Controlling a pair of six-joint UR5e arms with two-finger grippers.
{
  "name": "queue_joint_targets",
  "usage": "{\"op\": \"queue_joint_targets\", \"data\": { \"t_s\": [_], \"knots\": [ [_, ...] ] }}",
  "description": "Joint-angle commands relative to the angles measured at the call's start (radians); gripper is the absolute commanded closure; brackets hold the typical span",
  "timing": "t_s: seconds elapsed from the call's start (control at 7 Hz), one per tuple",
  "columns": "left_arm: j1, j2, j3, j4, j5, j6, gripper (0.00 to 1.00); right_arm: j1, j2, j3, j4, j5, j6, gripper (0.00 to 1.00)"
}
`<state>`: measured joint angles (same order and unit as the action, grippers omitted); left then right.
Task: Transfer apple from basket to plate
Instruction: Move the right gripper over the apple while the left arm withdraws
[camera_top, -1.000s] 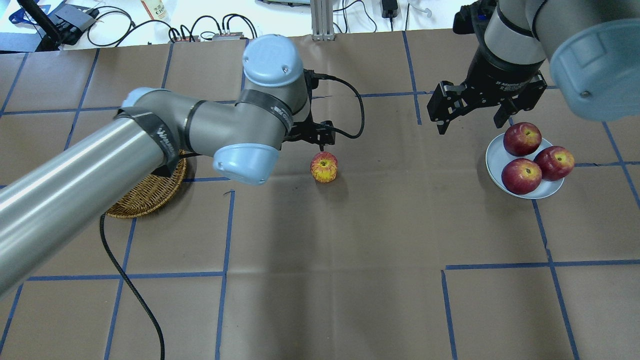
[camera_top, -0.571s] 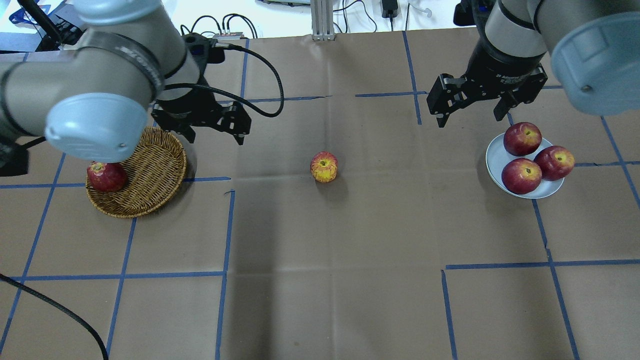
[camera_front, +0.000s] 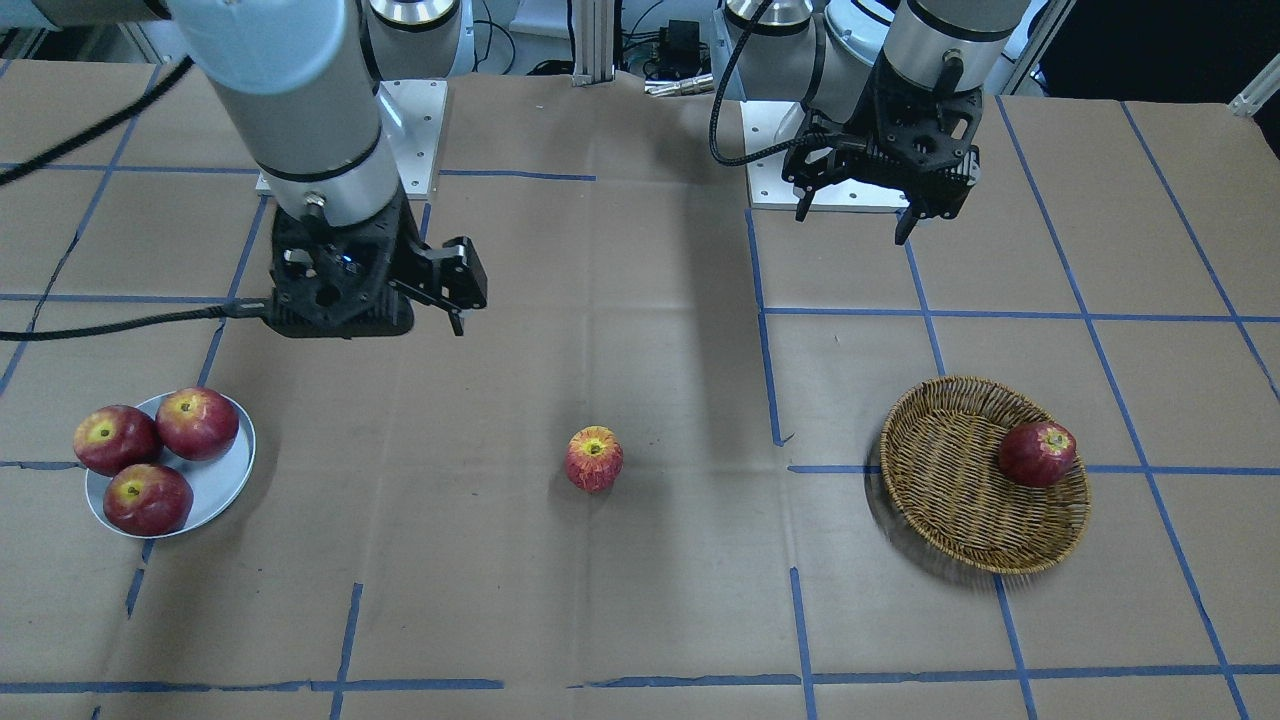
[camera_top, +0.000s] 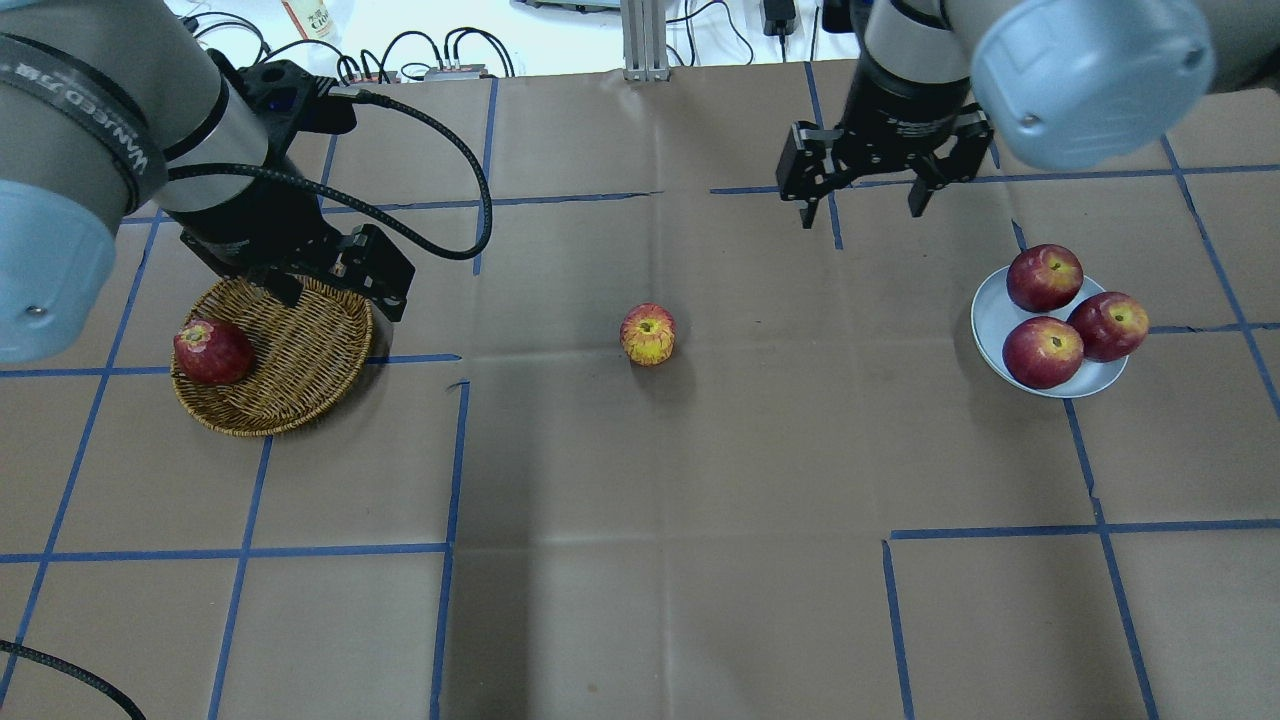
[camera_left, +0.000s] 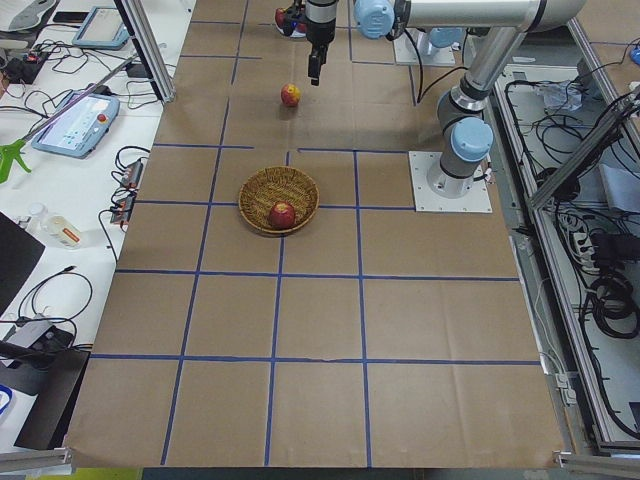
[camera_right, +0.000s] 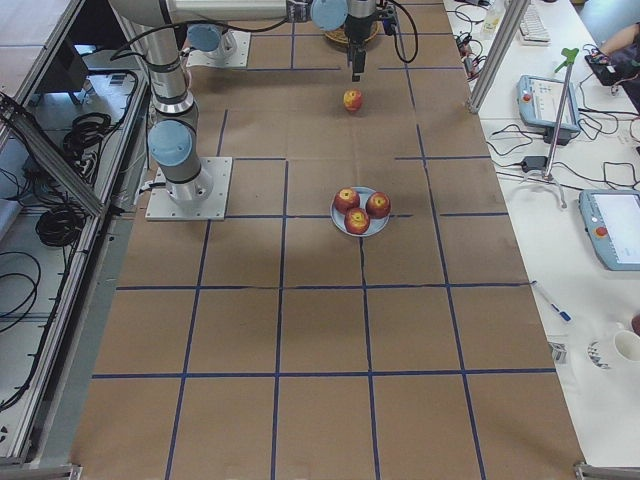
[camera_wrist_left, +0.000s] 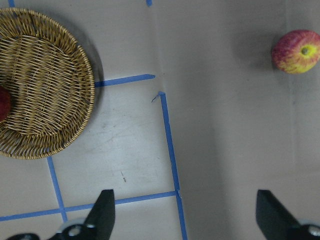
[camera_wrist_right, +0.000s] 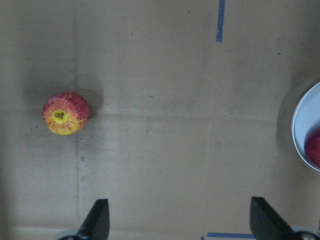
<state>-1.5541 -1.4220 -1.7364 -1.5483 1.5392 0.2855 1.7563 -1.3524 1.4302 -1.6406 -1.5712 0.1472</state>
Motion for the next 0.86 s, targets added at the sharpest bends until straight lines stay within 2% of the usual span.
{"op": "queue_joint_targets", "data": {
  "t_s": [0.0,0.43,0.57,0.71],
  "knots": [
    [0.009,0.055,-0.067,-0.036,-0.008,0.021,0.01,0.107,0.146,-0.047,-0.148,0.000,0.150,0.00],
    [0.008,0.043,-0.040,-0.019,-0.020,0.011,0.01,0.156,0.274,-0.042,-0.284,0.002,0.157,0.00],
    [0.008,0.041,-0.014,0.002,-0.106,0.008,0.01,0.163,0.301,-0.021,-0.319,0.002,0.155,0.00],
    [0.008,0.041,-0.006,-0.002,-0.090,-0.026,0.01,0.163,0.312,0.025,-0.405,-0.003,0.155,0.00]
  ]
}}
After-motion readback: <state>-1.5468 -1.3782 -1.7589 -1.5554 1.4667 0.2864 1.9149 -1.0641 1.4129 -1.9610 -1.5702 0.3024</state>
